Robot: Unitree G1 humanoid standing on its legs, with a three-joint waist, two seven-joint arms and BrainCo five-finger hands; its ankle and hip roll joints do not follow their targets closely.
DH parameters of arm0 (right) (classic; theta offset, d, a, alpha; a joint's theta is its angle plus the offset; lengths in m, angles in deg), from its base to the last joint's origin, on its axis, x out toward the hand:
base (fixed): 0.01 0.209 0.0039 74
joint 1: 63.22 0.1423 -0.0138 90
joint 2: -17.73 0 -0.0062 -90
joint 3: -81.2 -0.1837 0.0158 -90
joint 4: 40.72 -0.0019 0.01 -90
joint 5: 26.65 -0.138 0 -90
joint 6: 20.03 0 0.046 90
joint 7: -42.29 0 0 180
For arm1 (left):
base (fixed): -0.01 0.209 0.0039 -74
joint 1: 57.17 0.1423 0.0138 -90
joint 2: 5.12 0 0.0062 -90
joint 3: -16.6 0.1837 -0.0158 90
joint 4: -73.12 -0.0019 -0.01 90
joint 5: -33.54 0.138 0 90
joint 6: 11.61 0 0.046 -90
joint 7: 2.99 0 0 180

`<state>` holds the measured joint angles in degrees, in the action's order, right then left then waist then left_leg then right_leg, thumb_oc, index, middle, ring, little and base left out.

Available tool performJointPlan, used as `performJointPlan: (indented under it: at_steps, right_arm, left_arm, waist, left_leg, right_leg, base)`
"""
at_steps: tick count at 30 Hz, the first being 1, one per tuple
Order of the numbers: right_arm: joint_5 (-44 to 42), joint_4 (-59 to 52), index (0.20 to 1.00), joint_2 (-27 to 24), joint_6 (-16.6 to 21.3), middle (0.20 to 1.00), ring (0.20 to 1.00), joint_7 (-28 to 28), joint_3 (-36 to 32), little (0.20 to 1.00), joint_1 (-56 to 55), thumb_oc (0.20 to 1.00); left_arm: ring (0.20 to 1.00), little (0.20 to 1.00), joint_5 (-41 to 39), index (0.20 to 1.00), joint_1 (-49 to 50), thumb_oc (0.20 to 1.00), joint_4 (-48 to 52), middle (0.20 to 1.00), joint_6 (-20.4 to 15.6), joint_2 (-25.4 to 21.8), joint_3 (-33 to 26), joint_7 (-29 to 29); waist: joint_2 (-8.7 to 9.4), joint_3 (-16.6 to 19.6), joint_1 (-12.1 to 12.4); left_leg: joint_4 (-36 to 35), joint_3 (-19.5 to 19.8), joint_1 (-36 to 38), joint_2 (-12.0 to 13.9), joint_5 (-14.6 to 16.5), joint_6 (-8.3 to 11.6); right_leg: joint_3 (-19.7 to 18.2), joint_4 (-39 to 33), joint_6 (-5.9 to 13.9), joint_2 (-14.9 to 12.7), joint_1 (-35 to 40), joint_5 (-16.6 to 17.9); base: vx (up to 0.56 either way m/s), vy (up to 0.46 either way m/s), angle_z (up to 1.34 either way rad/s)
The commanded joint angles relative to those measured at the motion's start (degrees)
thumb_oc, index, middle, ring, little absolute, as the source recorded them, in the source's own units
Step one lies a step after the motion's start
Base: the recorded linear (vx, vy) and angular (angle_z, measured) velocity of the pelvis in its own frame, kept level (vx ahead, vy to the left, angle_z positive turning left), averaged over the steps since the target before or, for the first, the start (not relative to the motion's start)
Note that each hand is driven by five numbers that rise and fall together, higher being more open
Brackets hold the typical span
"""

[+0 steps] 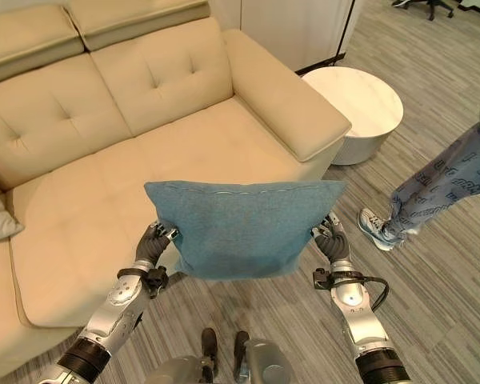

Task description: Pick up all the scattered cushions and arrange them neatly on the sofa.

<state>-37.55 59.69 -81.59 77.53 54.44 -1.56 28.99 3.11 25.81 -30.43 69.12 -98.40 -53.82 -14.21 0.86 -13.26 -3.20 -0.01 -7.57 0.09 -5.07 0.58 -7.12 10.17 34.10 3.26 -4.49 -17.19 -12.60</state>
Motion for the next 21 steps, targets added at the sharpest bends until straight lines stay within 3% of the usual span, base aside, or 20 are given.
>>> performJointPlan:
  at_steps: [1, 3, 4, 6, 8, 9, 11, 12, 14, 17, 19, 20, 21]
  right_arm:
    - [0.6, -2.2, 0.200, 1.6, 4.9, 0.200, 0.200, -2.7, 1.0, 0.200, 4.9, 0.200]
    - [0.5, -2.3, 0.200, 1.4, 5.1, 0.200, 0.200, -2.8, 1.0, 0.200, 4.5, 0.200]
    - [0.5, -2.3, 0.200, 1.4, 5.1, 0.200, 0.200, -2.8, 1.0, 0.200, 4.5, 0.200]
    - [0.8, -2.4, 0.200, 1.1, 5.1, 0.200, 0.200, -3.2, 1.1, 0.200, 4.2, 0.200]
    - [0.9, -2.3, 0.200, 1.2, 5.2, 0.200, 0.200, -3.5, 1.2, 0.200, 4.0, 0.200]
    - [0.7, -2.2, 0.200, 1.1, 5.4, 0.200, 0.200, -3.8, 1.0, 0.200, 3.2, 0.200]
    - [-0.5, -2.4, 0.200, 0.4, 5.8, 0.200, 0.200, -3.7, 0.4, 0.200, 2.4, 0.200]
    - [-0.5, -2.4, 0.200, 0.4, 5.8, 0.200, 0.200, -3.7, 0.4, 0.200, 2.4, 0.200]
    - [-1.6, -3.0, 0.200, -0.6, 6.0, 0.200, 0.200, -3.2, -0.6, 0.200, 1.2, 0.200]
    - [-2.0, -3.8, 0.200, -0.9, 6.0, 0.200, 0.200, -2.9, -1.5, 0.200, 0.1, 0.200]
    - [-2.2, -4.2, 0.200, -1.2, 5.9, 0.200, 0.200, -2.7, -2.5, 0.200, -0.8, 0.200]
    - [-2.2, -4.5, 0.200, -1.2, 5.9, 0.200, 0.200, -2.4, -3.4, 0.200, -1.5, 0.200]
    - [-2.2, -4.6, 0.200, -1.3, 5.8, 0.200, 0.200, -2.4, -3.4, 0.200, -1.6, 0.200]
  left_arm:
    - [0.200, 0.200, 0.4, 0.200, -2.8, 0.200, 7.6, 0.200, -6.2, 0.3, -1.2, 3.6]
    - [0.200, 0.200, 0.6, 0.200, -2.8, 0.200, 7.2, 0.200, -6.5, 0.9, -1.2, 3.8]
    - [0.200, 0.200, 0.6, 0.200, -2.8, 0.200, 7.2, 0.200, -6.5, 0.9, -1.2, 3.8]
    - [0.200, 0.200, 0.8, 0.200, -3.3, 0.200, 6.6, 0.200, -6.9, 1.2, -0.6, 4.5]
    - [0.200, 0.200, 1.2, 0.200, -2.9, 0.200, 6.3, 0.200, -6.9, 1.5, -0.4, 4.6]
    - [0.200, 0.200, 1.2, 0.200, -2.3, 0.200, 6.1, 0.200, -6.7, 2.0, -0.3, 5.1]
    - [0.200, 0.200, 0.6, 0.200, -2.2, 0.200, 6.0, 0.200, -6.5, 2.4, 0.0, 5.3]
    - [0.200, 0.200, 0.6, 0.200, -2.2, 0.200, 6.0, 0.200, -6.5, 2.4, 0.0, 5.3]
    - [0.200, 0.200, 0.6, 0.200, -2.5, 0.200, 5.6, 0.200, -6.1, 2.9, 0.4, 5.5]
    - [0.200, 0.200, 0.5, 0.200, -2.8, 0.200, 5.7, 0.200, -5.9, 3.2, 1.0, 5.6]
    - [0.200, 0.200, 1.0, 0.200, -3.5, 0.200, 5.1, 0.200, -5.4, 3.4, 1.9, 5.6]
    - [0.200, 0.200, 1.6, 0.200, -4.3, 0.200, 4.5, 0.200, -5.1, 3.6, 2.6, 5.4]
    - [0.200, 0.200, 1.6, 0.200, -4.3, 0.200, 4.5, 0.200, -5.1, 3.7, 2.6, 5.4]
  waist:
    - [-0.19, 3.6, 3.5]
    - [-0.21, 3.3, 3.7]
    - [-0.23, 3.3, 3.8]
    - [0.11, 3.4, 3.6]
    - [0.33, 3.4, 3.6]
    - [0.28, 4.1, 3.4]
    - [0.29, 3.8, 3.0]
    - [0.15, 3.9, 2.8]
    - [0.19, 2.6, 1.7]
    - [0.67, 2.3, 1.0]
    - [1.22, 2.4, 0.3]
    - [1.35, 3.0, -0.7]
    - [1.49, 3.1, -0.9]
  left_leg:
    - [2.8, 0.8, -0.7, 1.3, 8.5, 0.94]
    - [2.7, 1.7, -0.2, 1.2, 8.6, 1.32]
    - [2.7, 1.7, -0.2, 1.2, 8.6, 1.33]
    - [4.0, 3.6, 0.7, 0.7, 10.2, 1.89]
    - [5.1, 4.2, 1.1, 0.5, 11.4, 2.08]
    - [8.5, 4.8, 1.1, 1.3, 12.9, 3.21]
    - [18.4, 3.4, -2.5, 3.5, 11.3, 5.35]
    - [19.2, 3.6, -3.0, 3.7, 11.7, 5.38]
    - [30.6, 0.9, -9.1, 7.6, 9.6, 5.20]
    - [28.6, -0.6, -9.7, 7.9, 10.0, 4.78]
    - [23.6, -1.3, -10.1, 7.2, 11.6, 4.69]
    - [16.0, -2.2, -9.9, 6.5, 9.1, 5.62]
    - [15.1, -2.0, -9.6, 6.2, 8.5, 5.60]
  right_leg:
    - [-4.2, -24.5, 1.86, 3.9, 7.8, 5.2]
    - [-8.4, -31.7, 2.61, 5.5, 7.5, 8.5]
    - [-8.4, -31.8, 2.61, 5.5, 7.6, 8.6]
    - [-13.4, -34.3, 3.26, 6.4, 7.1, 10.4]
    - [-13.6, -34.7, 3.00, 6.4, 8.1, 11.3]
    - [-12.6, -33.9, 2.21, 6.6, 9.6, 11.0]
    - [-10.0, -33.3, 0.51, 6.4, 11.5, 10.1]
    - [-9.8, -33.3, 0.48, 6.5, 11.4, 10.1]
    - [-6.2, -33.7, -2.47, 7.1, 14.3, 8.0]
    - [-4.1, -34.0, -2.89, 6.6, 15.7, 6.8]
    - [-2.3, -34.0, -2.85, 5.7, 16.0, 6.2]
    - [0.1, -34.2, -2.73, 4.9, 16.5, 5.6]
    - [0.3, -34.2, -2.70, 4.7, 16.5, 5.5]
  base:
    - [0.19, -0.087, -0.01]
    - [0.20, -0.099, 0.15]
    - [0.24, -0.141, 0.36]
    - [0.28, -0.168, 0.47]
    - [0.30, -0.208, 0.78]
    - [0.46, -0.363, 0.71]
    - [0.31, -0.302, 0.51]
    - [0.12, -0.203, 0.58]
    - [0.13, -0.251, 0.80]
    - [0.16, -0.158, 0.74]
    - [0.14, -0.033, 0.68]
    - [0.16, -0.010, 0.90]
    - [0.16, 0.028, 1.03]
